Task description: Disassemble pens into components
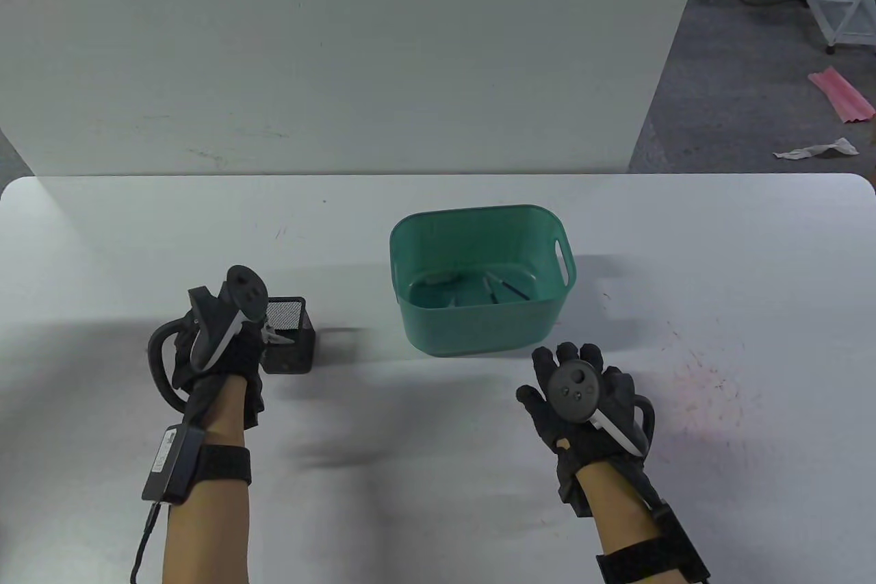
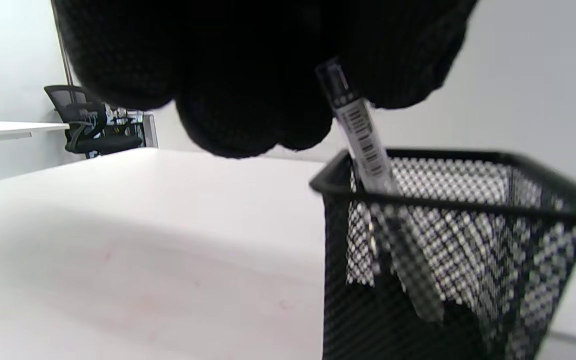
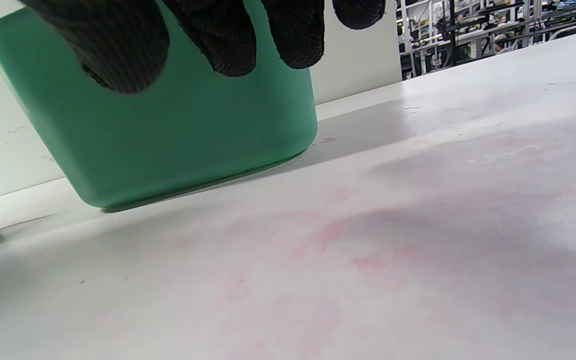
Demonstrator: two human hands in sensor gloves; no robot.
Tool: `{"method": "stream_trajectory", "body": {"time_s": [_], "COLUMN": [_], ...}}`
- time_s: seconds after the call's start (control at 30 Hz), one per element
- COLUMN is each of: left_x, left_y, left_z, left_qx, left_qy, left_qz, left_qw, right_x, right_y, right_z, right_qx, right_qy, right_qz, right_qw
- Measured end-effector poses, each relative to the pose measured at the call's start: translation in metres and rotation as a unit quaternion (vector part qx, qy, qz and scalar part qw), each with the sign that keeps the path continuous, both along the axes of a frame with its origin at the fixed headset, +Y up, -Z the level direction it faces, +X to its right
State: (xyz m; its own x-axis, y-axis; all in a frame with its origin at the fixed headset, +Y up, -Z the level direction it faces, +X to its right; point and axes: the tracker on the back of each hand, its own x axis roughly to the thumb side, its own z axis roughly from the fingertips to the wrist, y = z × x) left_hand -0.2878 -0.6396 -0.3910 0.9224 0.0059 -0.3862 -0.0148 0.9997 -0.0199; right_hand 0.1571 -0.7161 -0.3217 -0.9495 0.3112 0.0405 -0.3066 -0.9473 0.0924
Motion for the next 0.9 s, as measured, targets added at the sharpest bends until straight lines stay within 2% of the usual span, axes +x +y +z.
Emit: {"method": "stream_trajectory", "body": {"time_s": [0.1,0.27,0.47,0.57,0.7,0.9], "left_x": [0.0,0.002,0.016,0.027,0.051,0.083], "left_y": [0.016,0.04,0.06,0.06,0.047,0.018], "left_z": [0.008,0.025,0.05,0.061,0.076,0.083], "left_qx": [0.036,0.101,0.176,0.202,0.226,0.209], "left_qy": [0.001,-0.004,-0.046,-0.084,-0.162,-0.233], "left_qz": [-0.012,0.016,0.052,0.082,0.124,0.173], "left_qw": [0.999,0.995,0.982,0.972,0.953,0.934], "right_x": [0.001,0.001,-0.002,-0.003,-0.005,-0.008], "right_y": [0.002,0.005,0.011,0.013,0.014,0.014], "right_z": [0.0,0.001,0.004,0.004,0.005,0.006], "right_qx": [0.002,0.008,0.019,0.027,0.034,0.05], "right_qy": [-0.001,0.001,0.01,0.015,0.023,0.039], "right_qz": [-0.005,-0.007,-0.017,-0.025,-0.031,-0.039], "right_qw": [1.0,1.0,1.0,0.999,0.999,0.997]}}
